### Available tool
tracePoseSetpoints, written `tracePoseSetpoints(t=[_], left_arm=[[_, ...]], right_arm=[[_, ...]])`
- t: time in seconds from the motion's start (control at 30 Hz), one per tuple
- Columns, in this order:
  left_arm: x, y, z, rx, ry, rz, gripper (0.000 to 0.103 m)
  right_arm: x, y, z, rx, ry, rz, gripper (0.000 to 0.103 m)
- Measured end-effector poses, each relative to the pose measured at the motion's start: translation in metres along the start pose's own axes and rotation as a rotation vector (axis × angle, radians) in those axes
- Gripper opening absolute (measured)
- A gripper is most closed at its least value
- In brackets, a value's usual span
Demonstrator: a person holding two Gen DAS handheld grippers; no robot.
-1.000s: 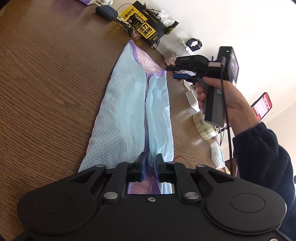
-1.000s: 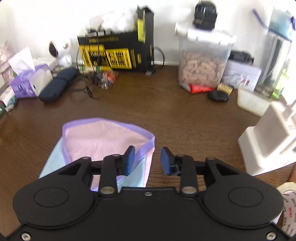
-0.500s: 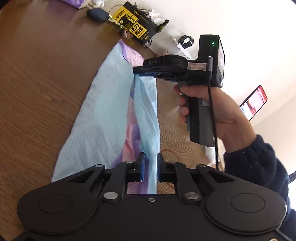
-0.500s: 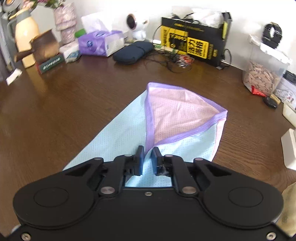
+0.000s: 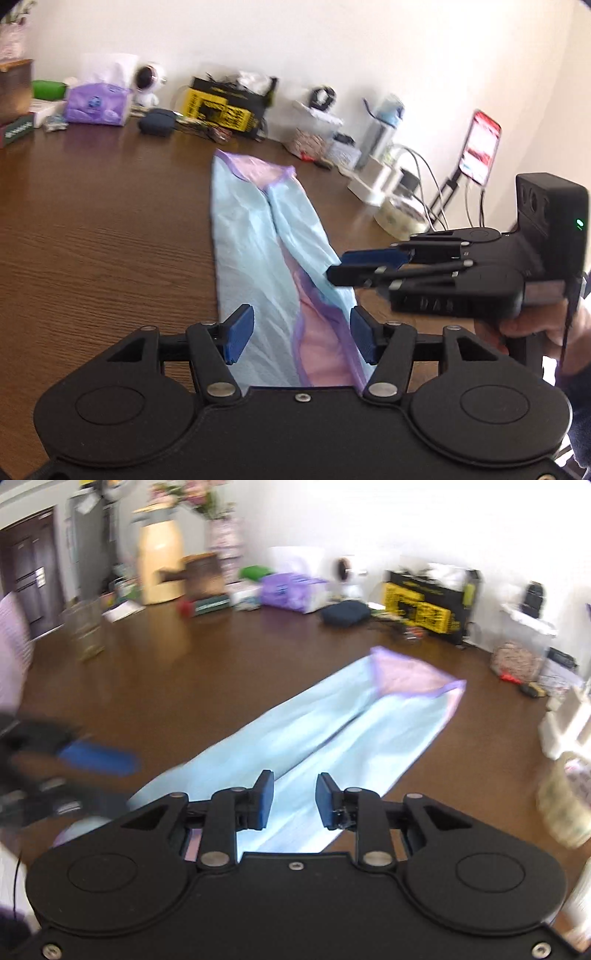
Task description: Fold clothes
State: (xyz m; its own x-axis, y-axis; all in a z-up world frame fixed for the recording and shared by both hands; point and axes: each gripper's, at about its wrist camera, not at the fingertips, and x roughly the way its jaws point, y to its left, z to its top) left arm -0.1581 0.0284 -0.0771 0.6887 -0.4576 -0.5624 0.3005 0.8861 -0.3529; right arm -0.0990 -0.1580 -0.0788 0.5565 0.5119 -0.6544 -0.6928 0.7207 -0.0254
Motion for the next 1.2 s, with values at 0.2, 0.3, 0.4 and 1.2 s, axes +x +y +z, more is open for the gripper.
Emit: tracePoseSetpoints(t=[0.2, 0.3, 0.4, 1.2], left_arm=[[0.007, 0.009, -0.012, -0.047, 0.067, -0.078, 0.049], [-0.024, 0.024, -0.006, -0.035, 0.021, -0.131, 0.059], [-0.066, 0.036, -0.010, 0.175, -0.095, -0.172, 0.082], [-0.041, 0.022, -0.050, 0.569, 0.057, -0.285, 0.012]], right_arm=[[0.004, 0.002, -0.012, 0.070, -0.002, 0.073, 0.023], [-0.027, -0.006, -0.019, 0.095, -0.084, 0.091, 0.037], [-0.064, -0.002, -0.035, -0.008, -0.167, 0.090, 0.060], [-0.077, 0.067, -0.101, -0.222, -0.123, 0.253, 0.015]])
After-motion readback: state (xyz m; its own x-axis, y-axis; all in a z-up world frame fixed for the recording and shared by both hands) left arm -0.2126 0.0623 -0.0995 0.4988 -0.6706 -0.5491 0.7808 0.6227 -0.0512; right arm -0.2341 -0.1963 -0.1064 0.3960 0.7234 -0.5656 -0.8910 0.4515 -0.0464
